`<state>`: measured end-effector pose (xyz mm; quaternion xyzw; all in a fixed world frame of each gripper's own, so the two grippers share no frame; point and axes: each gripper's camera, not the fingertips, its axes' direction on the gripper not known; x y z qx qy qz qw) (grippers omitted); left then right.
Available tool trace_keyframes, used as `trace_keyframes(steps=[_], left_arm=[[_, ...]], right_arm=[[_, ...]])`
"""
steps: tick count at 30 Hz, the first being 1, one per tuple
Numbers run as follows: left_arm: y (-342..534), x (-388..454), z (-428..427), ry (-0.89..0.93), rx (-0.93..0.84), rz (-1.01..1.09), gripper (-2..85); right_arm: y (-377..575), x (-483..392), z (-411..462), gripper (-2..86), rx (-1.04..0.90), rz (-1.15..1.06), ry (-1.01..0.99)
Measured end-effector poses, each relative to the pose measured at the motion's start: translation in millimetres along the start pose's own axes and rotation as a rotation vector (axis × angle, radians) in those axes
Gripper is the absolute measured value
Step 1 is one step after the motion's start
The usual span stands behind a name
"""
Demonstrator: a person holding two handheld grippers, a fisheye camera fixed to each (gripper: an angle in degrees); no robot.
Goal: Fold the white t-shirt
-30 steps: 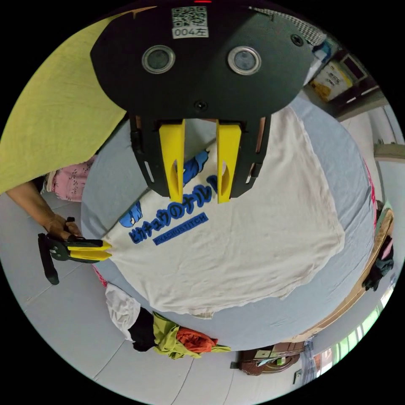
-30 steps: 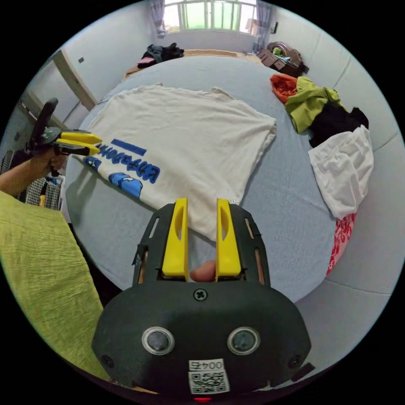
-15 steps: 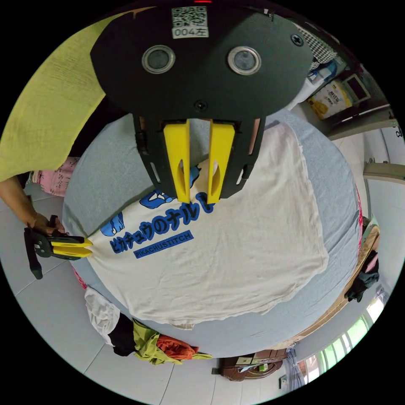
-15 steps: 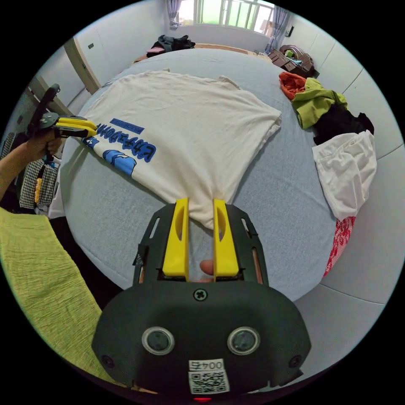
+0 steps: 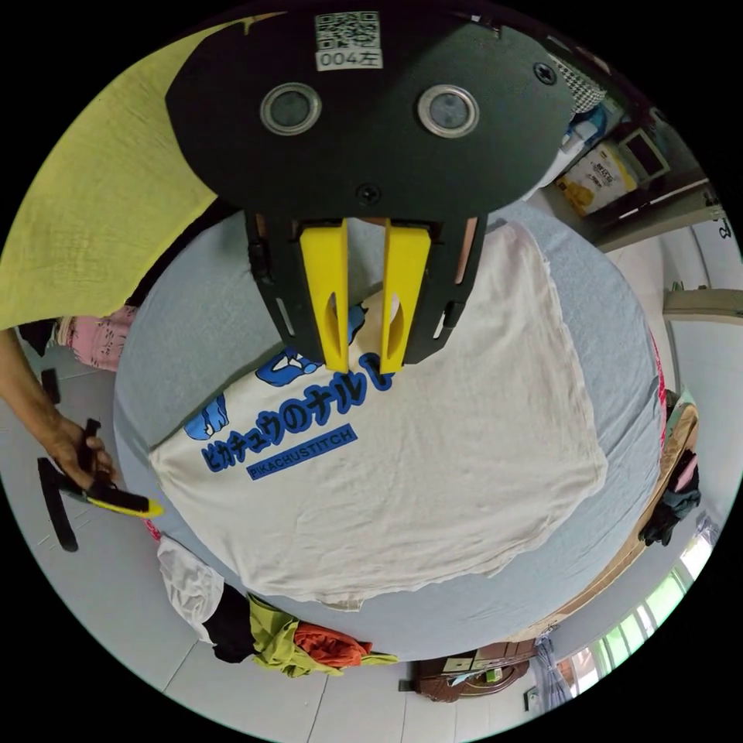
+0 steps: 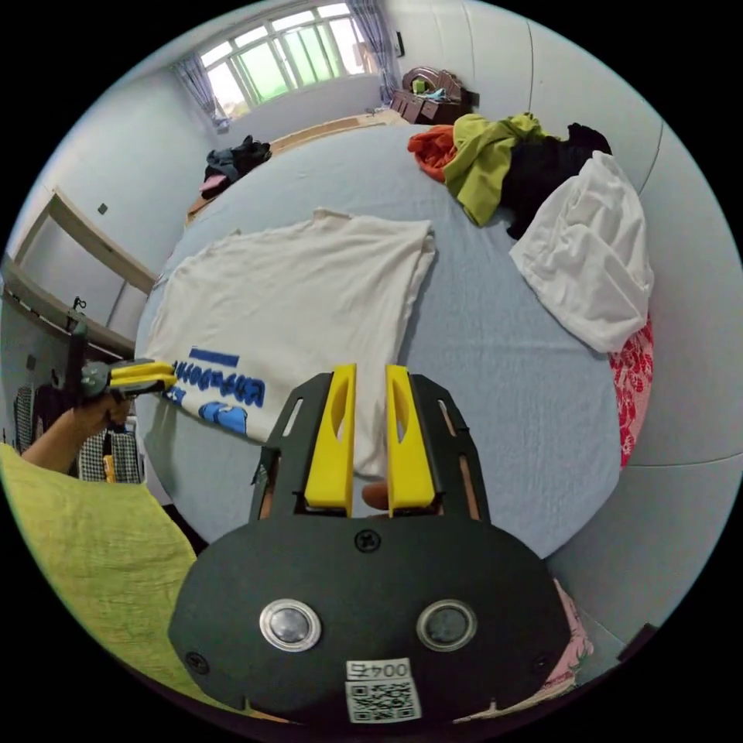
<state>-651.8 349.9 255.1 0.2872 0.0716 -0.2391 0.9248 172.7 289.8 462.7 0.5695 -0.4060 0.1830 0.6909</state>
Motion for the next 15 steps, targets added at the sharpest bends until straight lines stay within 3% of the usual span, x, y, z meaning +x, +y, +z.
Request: trace_keyframes(steps=[8, 15], left_arm=[[1, 8, 11, 0.022, 0.018, 0.000, 5.7], [0, 28, 20, -0.036, 0.014, 0.003, 6.3]], right_arm=[[-86, -1, 40, 8.5, -0.040, -0.095, 0.022], [-70, 42, 57, 10.0, -0.095, -0.061, 0.024]])
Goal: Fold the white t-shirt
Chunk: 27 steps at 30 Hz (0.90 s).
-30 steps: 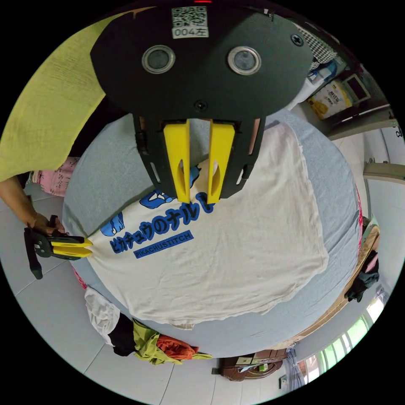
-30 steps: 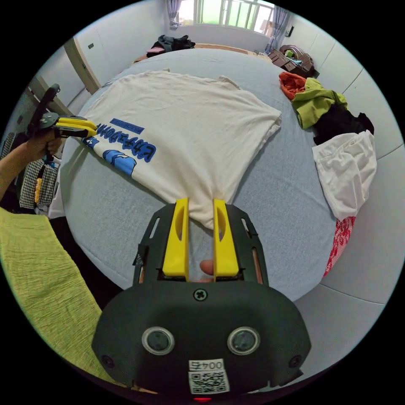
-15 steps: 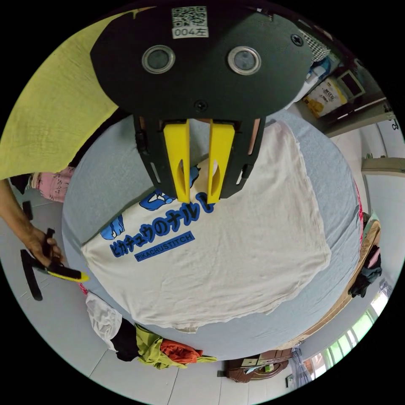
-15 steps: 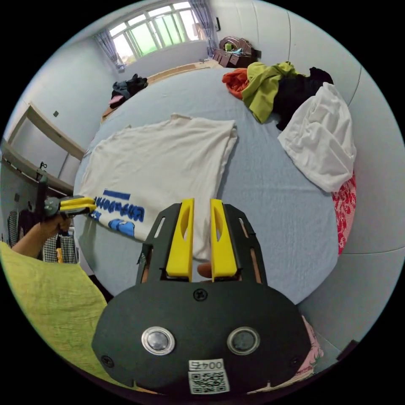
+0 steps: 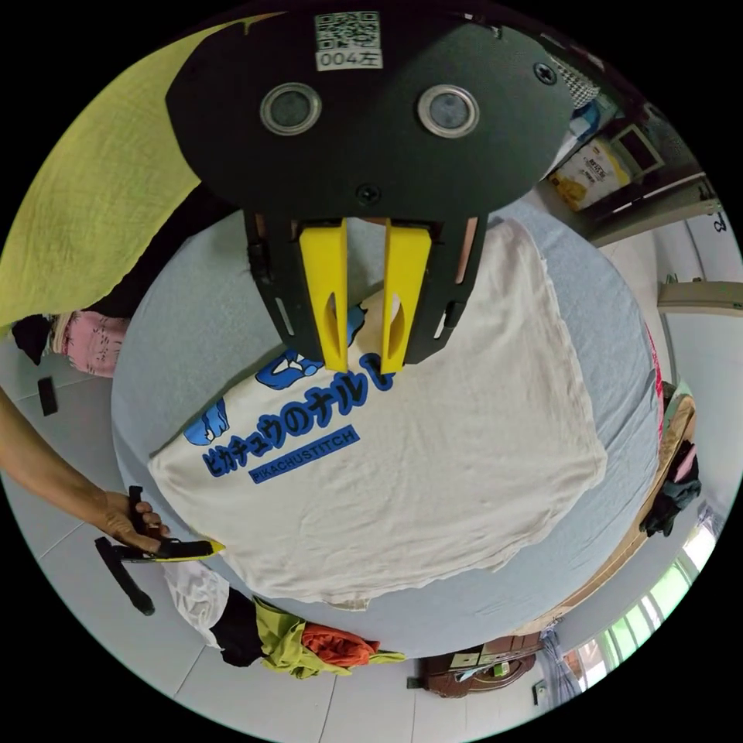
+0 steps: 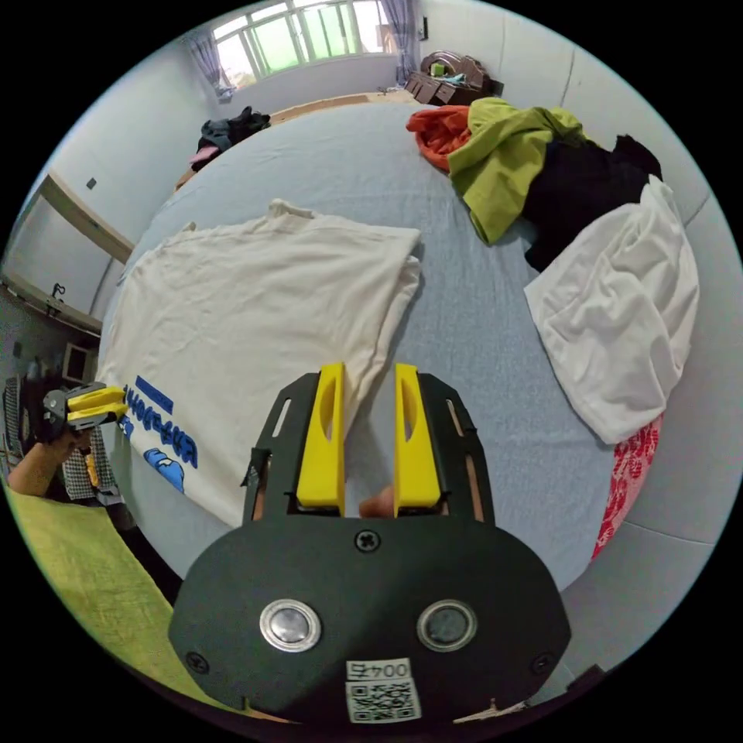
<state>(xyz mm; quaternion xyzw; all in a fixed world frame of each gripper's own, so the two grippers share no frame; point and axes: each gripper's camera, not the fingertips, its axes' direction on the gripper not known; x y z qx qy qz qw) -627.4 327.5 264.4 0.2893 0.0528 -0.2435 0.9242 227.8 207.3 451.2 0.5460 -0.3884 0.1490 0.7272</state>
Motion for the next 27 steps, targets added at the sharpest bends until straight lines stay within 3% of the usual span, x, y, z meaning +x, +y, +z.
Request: trace_keyframes(steps=[6, 9, 12, 16, 20, 27], left_arm=[[4, 7, 7, 0.009, 0.024, -0.064, 6.6], [1, 7, 5, -0.010, 0.015, -0.161, 7.4], [-2, 19, -12, -0.052, 0.078, -0.194, 7.9], [-9, 54, -27, -0.021, 0.157, -0.179, 8.2], [-24, 111, -9, 0.105, 0.170, -0.145, 8.2], [-36, 165, 38, 0.159, 0.057, -0.143, 8.1]], right_arm=[[-23, -4, -23, 10.5, 0.105, -0.114, -0.052], [-41, -2, 3, 9.7, -0.017, -0.172, -0.055], [-34, 18, -7, 8.3, -0.022, -0.170, -0.080], [26, 22, -51, 7.9, 0.058, -0.250, -0.221], [103, 11, -63, 7.8, 0.061, -0.332, -0.239], [170, 18, -44, 6.2, -0.002, -0.345, -0.249]])
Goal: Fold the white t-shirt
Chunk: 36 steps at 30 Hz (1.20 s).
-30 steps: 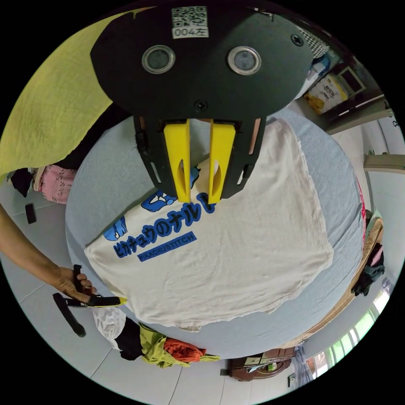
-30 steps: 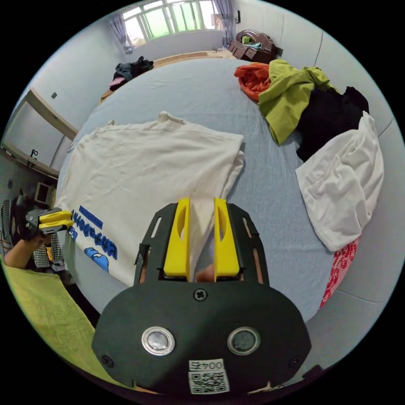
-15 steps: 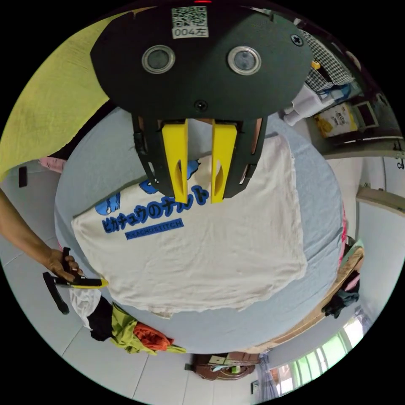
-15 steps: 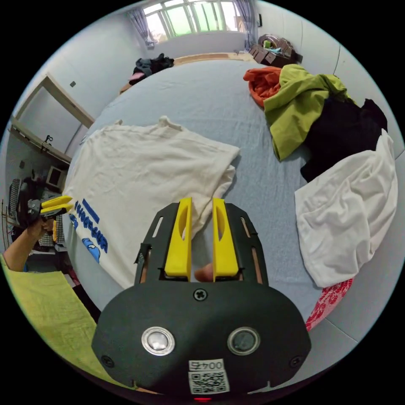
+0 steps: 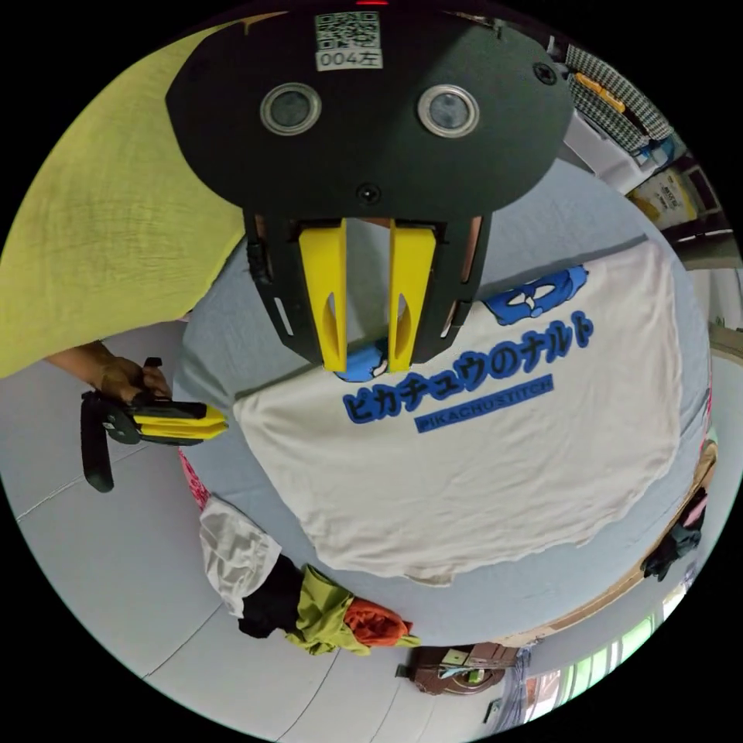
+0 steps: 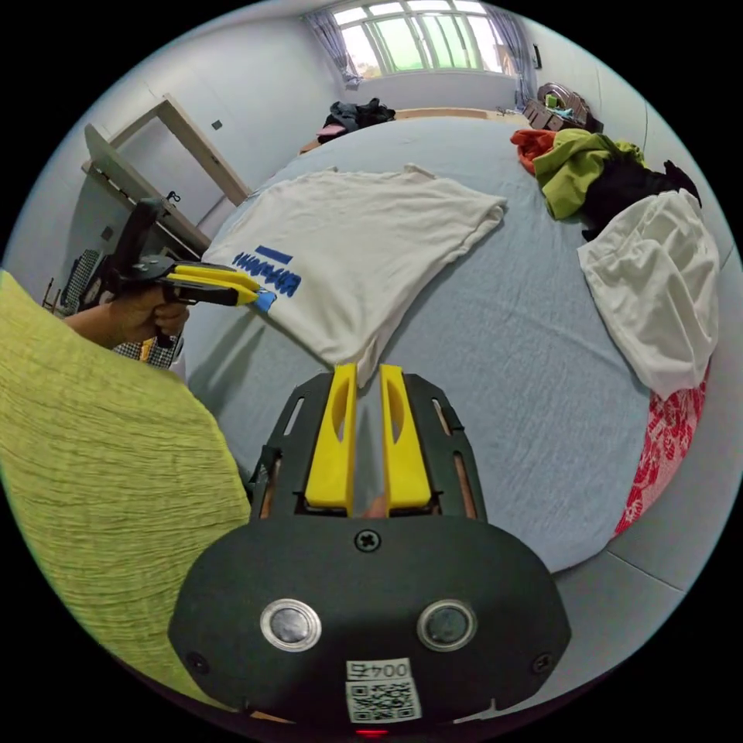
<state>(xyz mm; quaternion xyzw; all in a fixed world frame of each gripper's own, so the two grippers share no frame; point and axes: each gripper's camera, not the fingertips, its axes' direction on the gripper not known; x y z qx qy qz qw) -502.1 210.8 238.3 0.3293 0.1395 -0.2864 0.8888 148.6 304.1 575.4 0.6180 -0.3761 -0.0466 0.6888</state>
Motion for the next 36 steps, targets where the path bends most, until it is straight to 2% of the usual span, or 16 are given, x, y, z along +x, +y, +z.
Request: trace_keyframes(steps=[3, 6, 8, 10, 13, 16, 19, 25, 29, 31, 36], left_arm=[[4, 7, 11, -0.011, -0.023, 0.001, 8.1], [9, 11, 14, -0.009, -0.012, -0.010, 7.9], [12, 14, 16, -0.013, -0.002, -0.014, 7.4], [17, 16, 18, -0.018, 0.013, -0.022, 6.8], [24, 21, 20, -0.012, 0.034, -0.025, 6.6], [30, 28, 22, 0.004, 0.041, -0.020, 7.2], [35, 38, 21, 0.008, 0.033, 0.005, 8.2], [44, 89, 9, 0.021, 0.099, 0.193, 9.2], [41, 141, 19, -0.005, 0.088, 0.361, 10.1], [40, 165, 27, -0.047, 0.074, 0.447, 10.7], [44, 225, 51, -0.217, 0.033, 0.666, 12.2]], right_arm=[[1, 0, 7, 6.3, 0.003, -0.007, -0.036], [0, 0, 13, 1.1, 0.013, -0.018, -0.019], [7, 8, 24, 0.1, -0.011, -0.033, 0.040], [12, 20, 23, 0.0, -0.010, 0.002, 0.008], [13, 26, 10, 0.9, 0.008, -0.017, -0.003], [4, 27, 0, 5.7, 0.046, -0.035, -0.022], [4, 45, 2, 8.1, 0.029, 0.019, -0.068], [30, 112, 22, 9.4, 0.001, 0.199, -0.240], [42, 150, 41, 6.0, 0.007, 0.284, -0.338], [47, 161, 49, 1.7, -0.016, 0.293, -0.410], [42, 180, 49, -0.2, -0.012, 0.299, -0.484]])
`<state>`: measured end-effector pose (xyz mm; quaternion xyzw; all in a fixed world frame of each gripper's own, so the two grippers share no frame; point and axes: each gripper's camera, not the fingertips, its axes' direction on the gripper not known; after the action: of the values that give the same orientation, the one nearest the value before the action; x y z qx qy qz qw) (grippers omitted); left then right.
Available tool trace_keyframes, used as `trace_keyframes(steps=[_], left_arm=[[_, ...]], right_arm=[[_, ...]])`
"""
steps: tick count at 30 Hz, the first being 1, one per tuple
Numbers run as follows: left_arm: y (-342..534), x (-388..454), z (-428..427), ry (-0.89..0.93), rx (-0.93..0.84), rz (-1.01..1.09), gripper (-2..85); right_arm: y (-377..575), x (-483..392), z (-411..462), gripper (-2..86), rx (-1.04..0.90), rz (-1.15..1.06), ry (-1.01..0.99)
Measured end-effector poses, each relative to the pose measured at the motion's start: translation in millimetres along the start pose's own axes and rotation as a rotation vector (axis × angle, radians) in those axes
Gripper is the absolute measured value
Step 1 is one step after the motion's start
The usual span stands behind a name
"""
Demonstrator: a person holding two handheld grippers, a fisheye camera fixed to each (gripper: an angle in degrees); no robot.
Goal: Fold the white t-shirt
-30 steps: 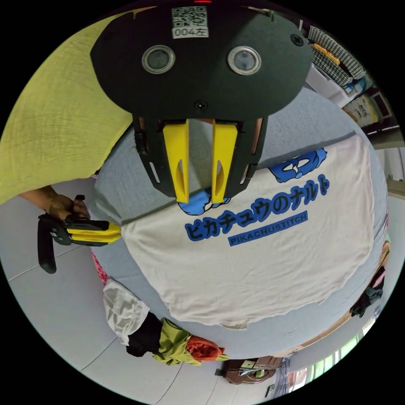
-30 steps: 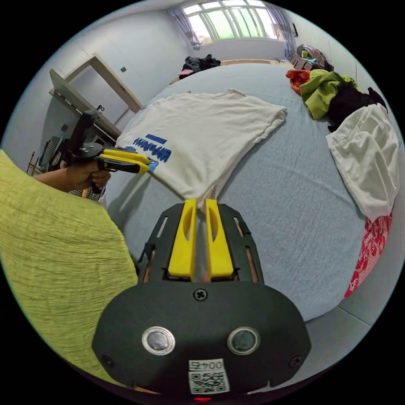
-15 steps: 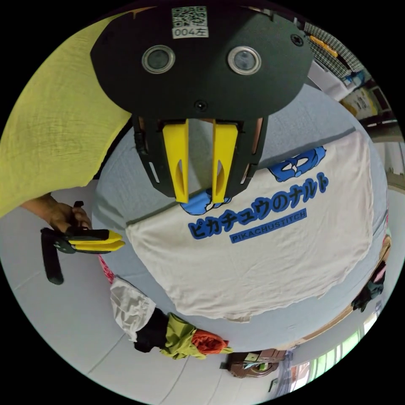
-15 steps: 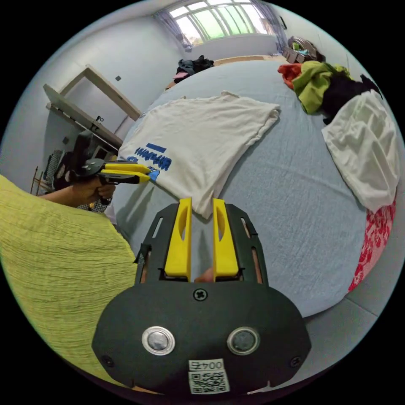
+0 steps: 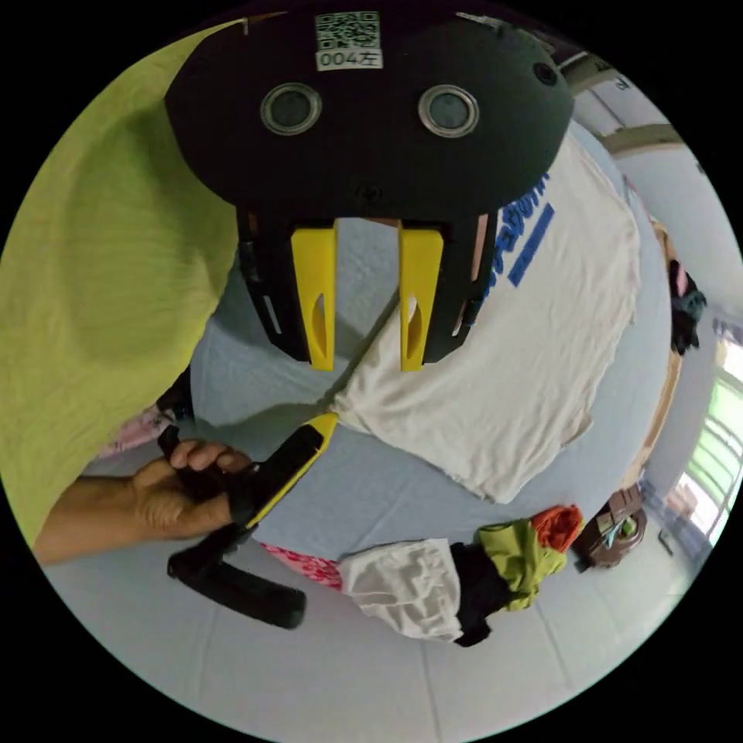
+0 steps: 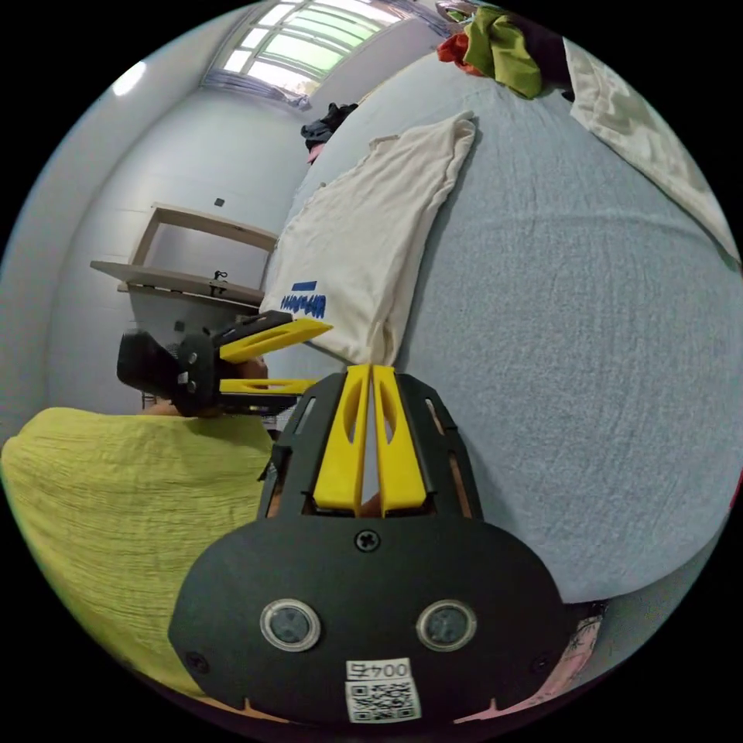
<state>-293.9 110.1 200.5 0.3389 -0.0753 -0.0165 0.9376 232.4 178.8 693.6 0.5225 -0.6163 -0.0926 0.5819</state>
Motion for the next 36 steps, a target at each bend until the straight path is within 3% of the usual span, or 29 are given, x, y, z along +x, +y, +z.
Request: trace_keyframes(steps=[4, 8, 10, 13, 16, 22, 30, 32, 36], left_arm=[[-11, 25, 7, -0.109, -0.050, 0.061, 12.3], [-8, 34, -4, -0.251, -0.029, 0.005, 4.7], [-4, 30, -15, -0.242, -0.008, -0.033, 3.5], [6, 19, -32, -0.201, 0.017, -0.110, 2.4], [20, 6, -48, -0.166, 0.037, -0.172, 1.9], [52, -18, -81, -0.131, 0.083, -0.273, 1.5], [115, -65, -127, -0.078, 0.162, -0.438, 1.3], [136, -81, -137, -0.056, 0.192, -0.494, 1.2], [203, -132, -166, 0.057, 0.310, -0.685, 1.0]], right_arm=[[-16, 3, -18, -0.4, 0.006, -0.007, -0.085], [-23, 15, -33, 0.9, 0.017, -0.030, -0.130], [-27, 31, -42, 3.2, 0.027, -0.005, -0.137], [-41, 82, -55, 14.0, 0.078, 0.133, -0.260], [-64, 126, -56, 15.1, 0.118, 0.208, -0.393], [-126, 170, -33, 18.1, 0.069, 0.272, -0.349], [-190, 199, -10, 9.4, 0.132, 0.299, -0.334], [-201, 199, -4, 4.6, 0.156, 0.299, -0.393], [-213, 164, 10, 2.9, 0.201, 0.233, -0.462]])
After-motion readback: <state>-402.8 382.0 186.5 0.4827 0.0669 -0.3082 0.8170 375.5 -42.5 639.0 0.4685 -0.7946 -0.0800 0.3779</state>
